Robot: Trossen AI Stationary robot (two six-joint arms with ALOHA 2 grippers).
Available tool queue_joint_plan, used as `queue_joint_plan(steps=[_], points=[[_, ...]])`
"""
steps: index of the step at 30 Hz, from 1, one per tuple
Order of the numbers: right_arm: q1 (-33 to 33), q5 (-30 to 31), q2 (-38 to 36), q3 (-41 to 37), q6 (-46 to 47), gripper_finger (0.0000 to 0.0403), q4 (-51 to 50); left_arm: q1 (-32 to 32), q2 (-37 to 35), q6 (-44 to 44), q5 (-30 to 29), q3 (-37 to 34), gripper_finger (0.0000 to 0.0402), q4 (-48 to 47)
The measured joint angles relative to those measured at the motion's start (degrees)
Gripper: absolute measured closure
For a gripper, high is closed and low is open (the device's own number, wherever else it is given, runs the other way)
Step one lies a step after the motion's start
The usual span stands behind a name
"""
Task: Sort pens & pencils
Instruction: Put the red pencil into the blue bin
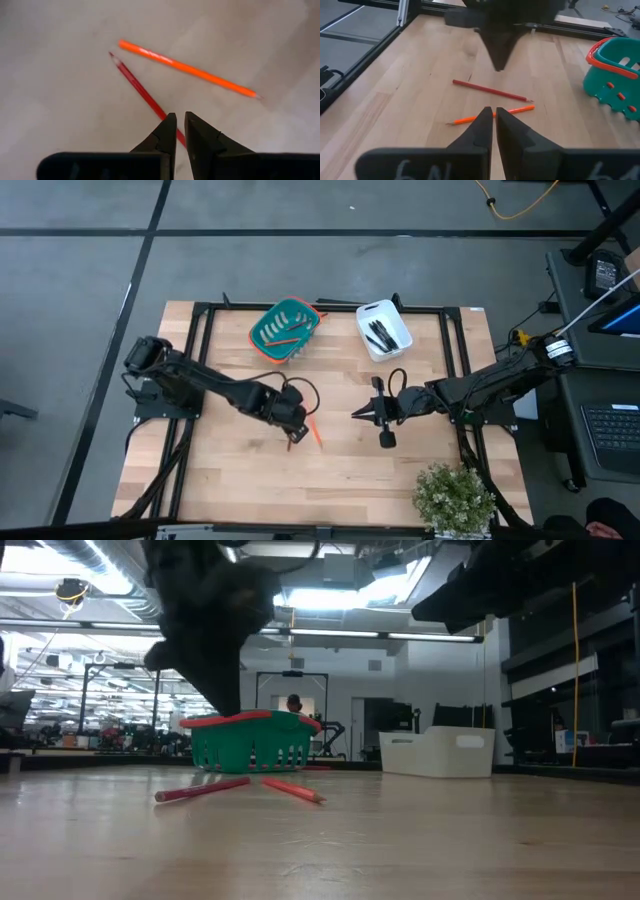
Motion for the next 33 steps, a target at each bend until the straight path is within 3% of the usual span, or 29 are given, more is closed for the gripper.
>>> queue_joint_plan(steps=[5,12,19,28,33], points=[[0.0,0.0,0.0,0.0,-0.1,0.0377,0.0,3.2,0.0,3.1,0.2,0.0,0.0371,-0.2],[0.0,0.0,0.0,0.0,0.0,0.0377,-0.1,5.1,0.7,2.6,5.3,0.1,0.0371,-1.0],[0.0,0.0,0.0,0.0,0.0,0.0377,-0.5,5.0,1.3,1.6,6.3,0.0,0.0368,-7.6],[0.0,0.0,0.0,0.0,0.1,0.0377,-0.5,5.0,5.7,0.9,6.9,0.1,0.0312,-11.2],[0.0,0.0,0.0,0.0,0.3,0.0377,-0.6,5.0,7.7,0.9,11.3,0.0,0.0298,-10.2]])
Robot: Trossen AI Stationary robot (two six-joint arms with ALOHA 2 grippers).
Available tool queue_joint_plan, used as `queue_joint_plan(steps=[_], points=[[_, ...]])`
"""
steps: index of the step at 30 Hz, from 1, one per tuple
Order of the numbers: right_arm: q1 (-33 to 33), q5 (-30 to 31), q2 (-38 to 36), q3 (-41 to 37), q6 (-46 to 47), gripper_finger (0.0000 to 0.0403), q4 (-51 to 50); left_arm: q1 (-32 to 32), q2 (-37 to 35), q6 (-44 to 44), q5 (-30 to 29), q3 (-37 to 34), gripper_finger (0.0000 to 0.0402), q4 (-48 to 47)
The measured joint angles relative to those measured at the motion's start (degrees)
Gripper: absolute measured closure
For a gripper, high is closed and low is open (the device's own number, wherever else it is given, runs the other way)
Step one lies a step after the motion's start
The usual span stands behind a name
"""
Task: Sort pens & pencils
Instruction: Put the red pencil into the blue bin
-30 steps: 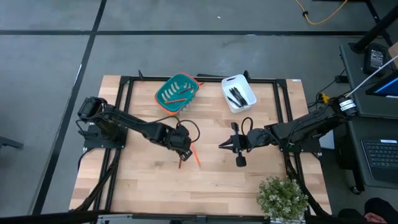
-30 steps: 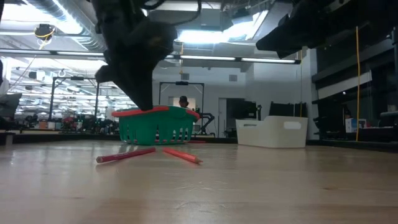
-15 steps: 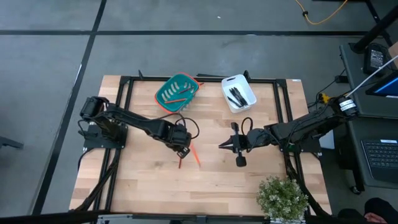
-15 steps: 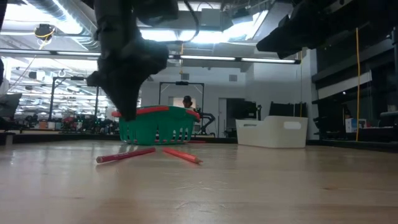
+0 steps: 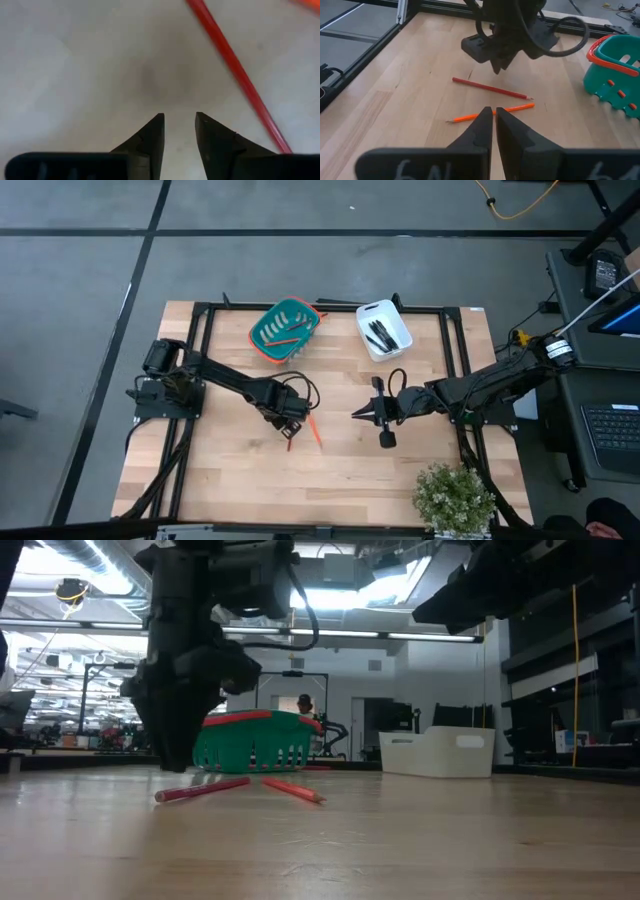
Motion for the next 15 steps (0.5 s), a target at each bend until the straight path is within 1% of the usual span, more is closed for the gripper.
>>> queue_joint_plan(steps=[6,10,15], points=[[0.0,0.0,0.0,0.0,0.0,0.0377,0.0,0.0,0.1,0.0,6.2,0.0,0.0297,0.7],[0.0,0.0,0.0,0.0,0.0,0.0377,0.0,-0.1,0.1,-0.5,6.8,0.0,0.0297,3.2],[0.0,0.0,0.0,0.0,0.0,0.0377,0.0,-0.1,0.1,-0.5,6.7,0.0,0.0297,10.4]])
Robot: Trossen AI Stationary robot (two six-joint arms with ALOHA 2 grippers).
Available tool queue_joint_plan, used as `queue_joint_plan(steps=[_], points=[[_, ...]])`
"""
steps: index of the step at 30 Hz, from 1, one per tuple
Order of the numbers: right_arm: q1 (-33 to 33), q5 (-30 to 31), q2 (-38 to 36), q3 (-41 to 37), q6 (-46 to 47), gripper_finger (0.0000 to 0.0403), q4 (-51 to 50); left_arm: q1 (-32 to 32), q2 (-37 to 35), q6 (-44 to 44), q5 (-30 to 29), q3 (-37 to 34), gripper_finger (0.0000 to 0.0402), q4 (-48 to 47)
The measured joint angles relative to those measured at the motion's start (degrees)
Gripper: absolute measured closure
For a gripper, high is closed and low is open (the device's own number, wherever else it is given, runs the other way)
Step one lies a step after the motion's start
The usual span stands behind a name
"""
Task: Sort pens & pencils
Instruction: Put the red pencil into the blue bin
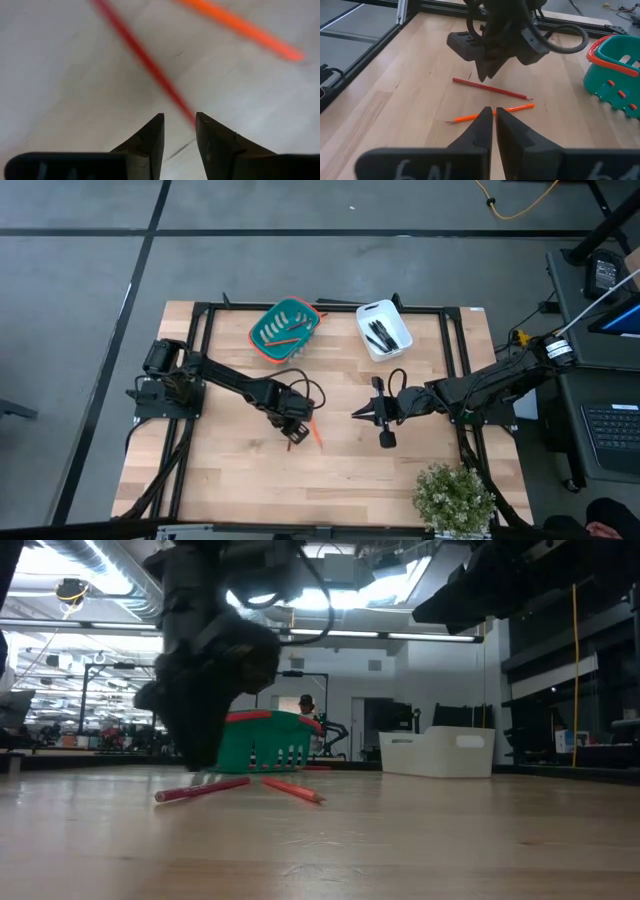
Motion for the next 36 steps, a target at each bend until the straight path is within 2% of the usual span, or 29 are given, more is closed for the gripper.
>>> queue_joint_plan(steps=[5,22,36], points=[[0.0,0.0,0.0,0.0,0.0,0.0377,0.0,0.0,0.0,-0.7,-0.2,0.0,0.0297,4.9],[0.0,0.0,0.0,0.0,0.0,0.0377,0.0,0.0,0.0,-4.6,-8.0,0.0,0.0297,4.0],[0.0,0.0,0.0,0.0,-0.3,0.0377,0.0,-0.4,1.9,-6.5,-9.8,0.0,0.0297,1.9]])
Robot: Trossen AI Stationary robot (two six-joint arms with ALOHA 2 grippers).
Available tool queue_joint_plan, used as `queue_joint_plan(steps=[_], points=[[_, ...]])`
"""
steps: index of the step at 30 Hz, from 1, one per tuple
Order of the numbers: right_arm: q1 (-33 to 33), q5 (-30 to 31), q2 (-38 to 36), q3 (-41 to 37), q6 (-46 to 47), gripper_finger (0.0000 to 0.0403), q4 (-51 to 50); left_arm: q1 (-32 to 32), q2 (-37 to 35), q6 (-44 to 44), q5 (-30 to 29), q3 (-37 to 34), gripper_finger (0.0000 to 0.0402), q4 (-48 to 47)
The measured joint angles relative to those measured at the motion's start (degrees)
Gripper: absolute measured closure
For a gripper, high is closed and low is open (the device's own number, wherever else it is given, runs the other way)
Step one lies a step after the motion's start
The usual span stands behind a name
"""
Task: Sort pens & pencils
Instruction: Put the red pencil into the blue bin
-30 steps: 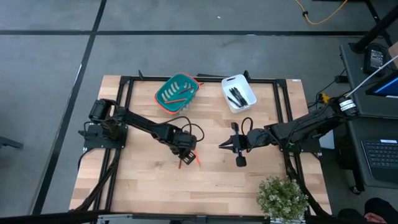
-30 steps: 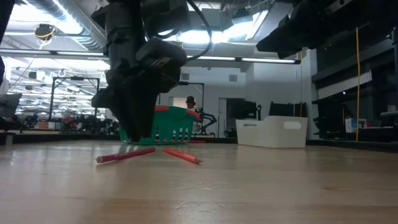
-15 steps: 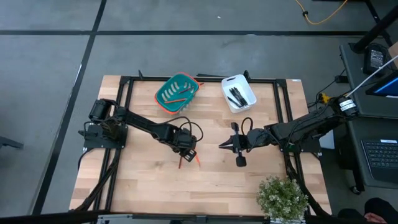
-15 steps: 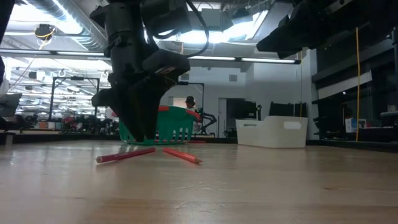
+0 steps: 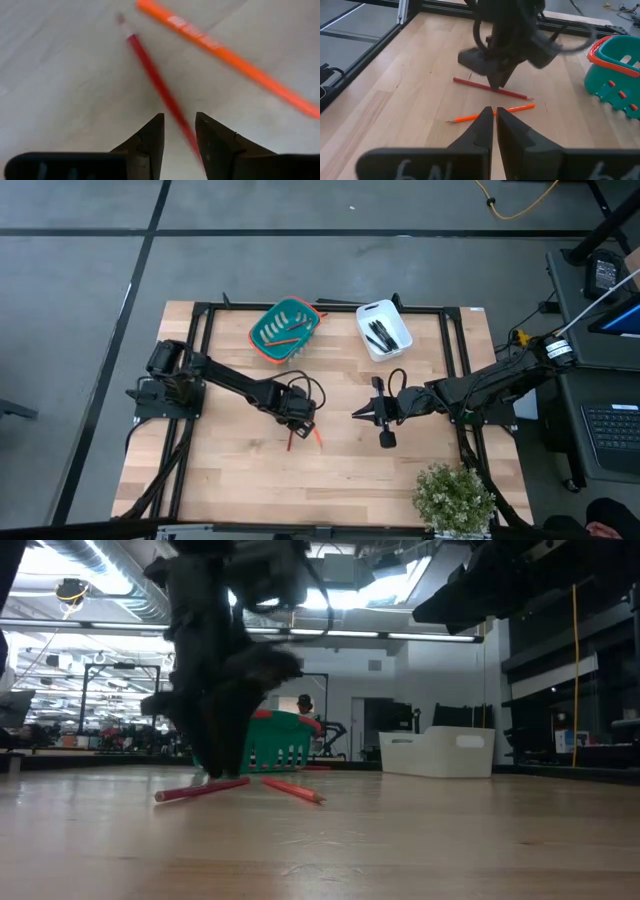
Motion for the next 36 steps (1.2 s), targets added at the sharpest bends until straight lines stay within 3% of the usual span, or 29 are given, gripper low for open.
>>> queue_joint_plan(steps=[7,22,36], points=[[0.0,0.0,0.0,0.0,0.0,0.0377,0.0,-0.9,4.4,-2.4,0.4,0.5,0.0297,-0.7],[0.0,0.0,0.0,0.0,0.0,0.0377,0.0,-3.1,3.7,-5.1,3.0,0.2,0.0297,-0.3],[0.0,0.0,0.0,0.0,0.0,0.0377,0.0,-3.4,4.2,-0.8,2.0,0.3,0.0297,-1.2]])
